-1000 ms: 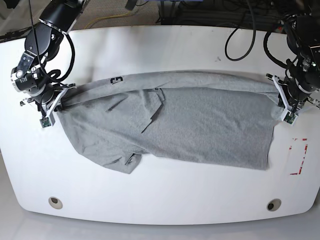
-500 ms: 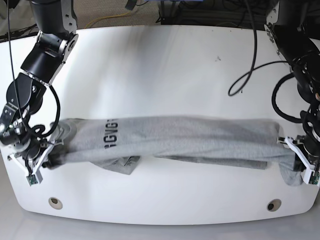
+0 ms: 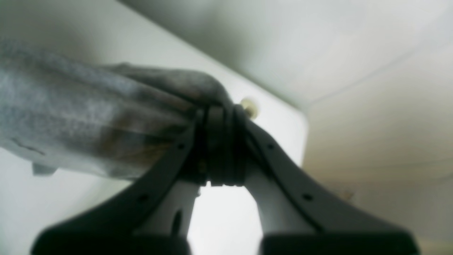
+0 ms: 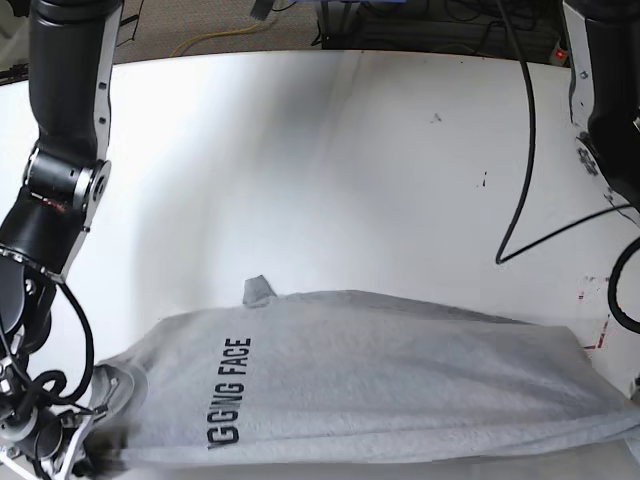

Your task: Fold the T-shirt properly

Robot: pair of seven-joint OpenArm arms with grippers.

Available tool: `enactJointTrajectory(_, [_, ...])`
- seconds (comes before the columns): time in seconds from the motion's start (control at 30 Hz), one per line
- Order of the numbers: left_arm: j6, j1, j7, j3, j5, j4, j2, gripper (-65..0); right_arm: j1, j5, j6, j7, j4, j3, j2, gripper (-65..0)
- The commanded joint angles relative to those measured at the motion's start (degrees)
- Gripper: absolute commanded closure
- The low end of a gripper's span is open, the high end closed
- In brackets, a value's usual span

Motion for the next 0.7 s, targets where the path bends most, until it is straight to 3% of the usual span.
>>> enactJointTrajectory(0.0, [0.2,-9.4,-1.6,1.8,0.9,-2.9,-3.2,-1.0,7.5,-0.1,-0.5,1.4,1.3,-2.3,1.6,0.0])
enactJointTrajectory(0.2, [-0.1,-17.6,-1.3,6.1,0.8,-3.6,-5.0,-1.0,15.6,0.3,-0.5,-0.1,3.9,-6.6,2.3,0.0])
enactJointTrajectory(0.33, [-3.3,-17.5,-0.2,6.3,0.8,-3.0,-5.1,-1.0,14.5,0.3,-0.5,-0.8,8.7,-6.8,2.3,0.0])
enactJointTrajectory(0.47, [-6.4,-15.8,4.7,6.1,0.8,0.9,-5.0,-1.0,6.6,0.5,-0.5,-0.8,14.9,-5.3,4.1,0.0])
enactJointTrajectory(0.67, [-11.5,-4.5,4.7,6.1,0.8,8.1,-4.8,-1.0,-9.7,0.5,-0.5,-0.8,23.5,1.3,3.9,0.0])
